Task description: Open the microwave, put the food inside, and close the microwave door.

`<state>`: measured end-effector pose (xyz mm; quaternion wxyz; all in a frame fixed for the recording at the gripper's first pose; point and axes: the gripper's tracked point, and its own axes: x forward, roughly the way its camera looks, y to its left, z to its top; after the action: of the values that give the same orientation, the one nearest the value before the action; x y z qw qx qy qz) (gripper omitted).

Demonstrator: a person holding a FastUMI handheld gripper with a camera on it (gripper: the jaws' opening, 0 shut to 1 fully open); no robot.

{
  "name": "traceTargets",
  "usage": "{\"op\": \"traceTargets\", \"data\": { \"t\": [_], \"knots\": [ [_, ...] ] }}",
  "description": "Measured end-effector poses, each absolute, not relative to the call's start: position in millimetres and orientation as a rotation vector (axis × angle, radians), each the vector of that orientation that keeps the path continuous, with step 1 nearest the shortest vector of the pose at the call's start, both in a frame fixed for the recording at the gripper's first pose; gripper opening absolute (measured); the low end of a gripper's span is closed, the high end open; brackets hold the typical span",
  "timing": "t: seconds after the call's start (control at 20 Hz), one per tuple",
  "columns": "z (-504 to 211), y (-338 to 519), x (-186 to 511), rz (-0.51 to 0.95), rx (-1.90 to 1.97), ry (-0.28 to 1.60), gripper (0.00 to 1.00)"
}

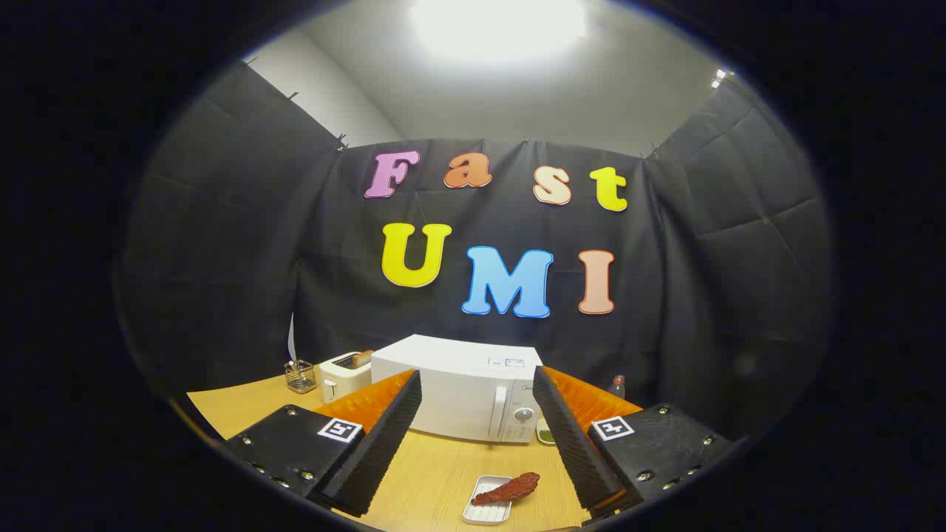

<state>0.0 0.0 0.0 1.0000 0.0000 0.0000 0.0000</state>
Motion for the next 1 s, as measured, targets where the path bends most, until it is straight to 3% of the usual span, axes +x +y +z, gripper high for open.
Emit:
{"op": "traceTargets", "data": {
  "t": [1.0],
  "knots": [
    [-2,14,-1,0.023,-0.001,0.003,0.97]
  ]
}}
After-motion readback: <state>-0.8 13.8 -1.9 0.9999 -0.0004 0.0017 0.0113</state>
